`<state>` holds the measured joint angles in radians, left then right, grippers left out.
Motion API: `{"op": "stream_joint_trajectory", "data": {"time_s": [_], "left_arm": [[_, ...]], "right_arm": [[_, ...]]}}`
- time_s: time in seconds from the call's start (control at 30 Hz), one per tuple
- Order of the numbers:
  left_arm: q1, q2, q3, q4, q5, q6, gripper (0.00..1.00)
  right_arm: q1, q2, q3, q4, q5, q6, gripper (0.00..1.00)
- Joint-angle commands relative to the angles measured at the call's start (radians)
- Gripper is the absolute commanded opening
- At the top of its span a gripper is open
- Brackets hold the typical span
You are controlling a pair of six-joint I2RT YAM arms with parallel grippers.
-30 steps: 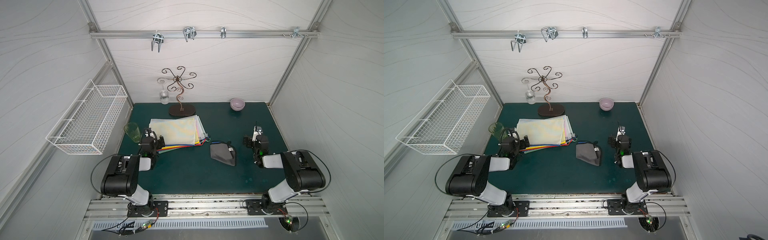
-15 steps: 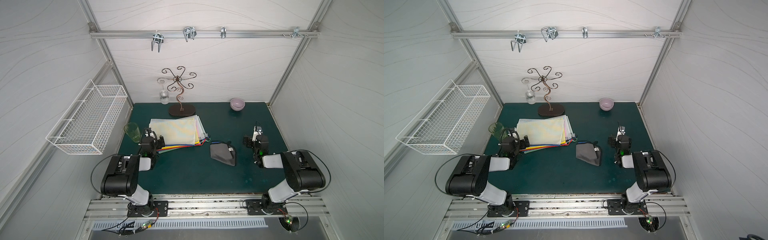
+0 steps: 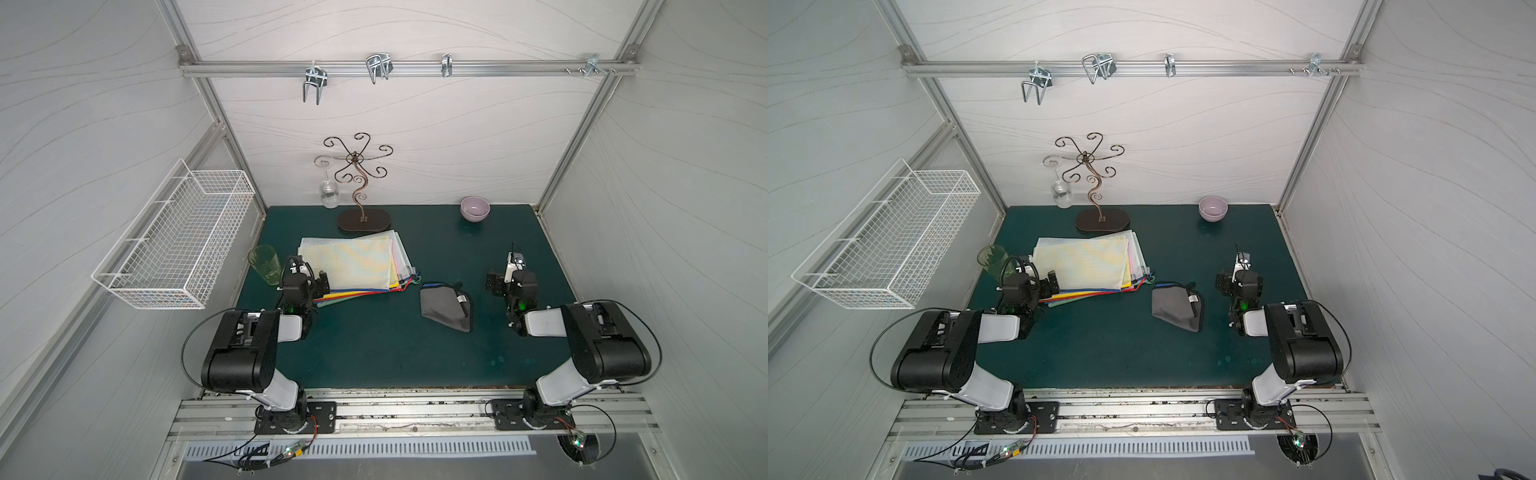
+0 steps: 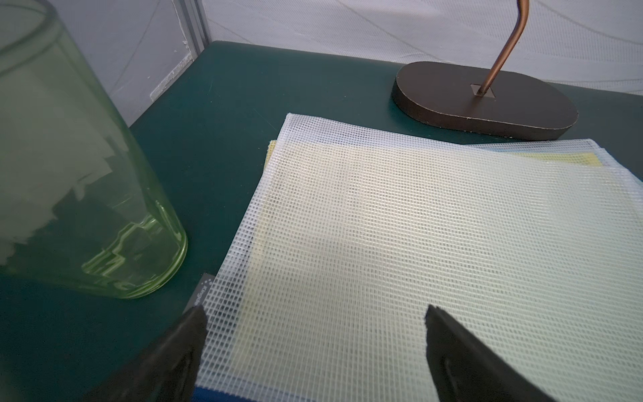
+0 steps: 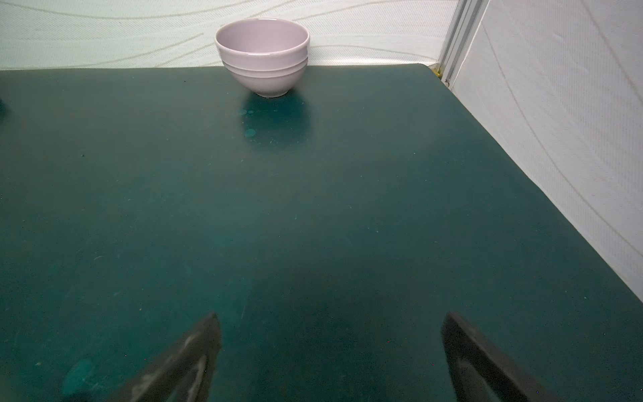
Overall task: Wipe the document bag
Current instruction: Pick up the document bag.
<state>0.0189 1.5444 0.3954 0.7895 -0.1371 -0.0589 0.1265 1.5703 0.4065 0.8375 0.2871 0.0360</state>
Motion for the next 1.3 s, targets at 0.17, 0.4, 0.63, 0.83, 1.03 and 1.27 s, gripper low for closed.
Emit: {"op": "stream_joint_trajectory", "data": {"time_s": [0.17,0.4,0.63,0.83,1.03,1.27], "left_arm": [[-0.004,-0.13,0.125,-0.236,0.009,0.02,1.0],[-0.019,-0.205,0.27,-0.549,0.025,-0.029,0.99],[-0.081,-0.229,0.398,-0.79,-0.01,-0.135,0.96],[-0.112,-0.17,0.533,-1.001,-0.031,-0.33,0.96],[-0.159,-0.113,0.608,-1.169,-0.042,-0.573,0.89],[-0.162,-0.072,0.592,-1.211,-0.028,-0.799,0.85]], "right_arm": [[0.01,-0.025,-0.031,0.073,0.018,-0.006,0.99],[-0.001,-0.022,0.02,-0.018,-0.015,-0.003,0.99],[-0.007,-0.158,0.262,-0.53,-0.027,0.005,0.99],[-0.044,-0.093,0.6,-1.105,-0.156,0.425,0.99],[0.018,-0.086,0.668,-1.161,-0.413,0.4,0.99],[0.126,-0.056,0.689,-1.223,-0.48,0.362,0.99]]}}
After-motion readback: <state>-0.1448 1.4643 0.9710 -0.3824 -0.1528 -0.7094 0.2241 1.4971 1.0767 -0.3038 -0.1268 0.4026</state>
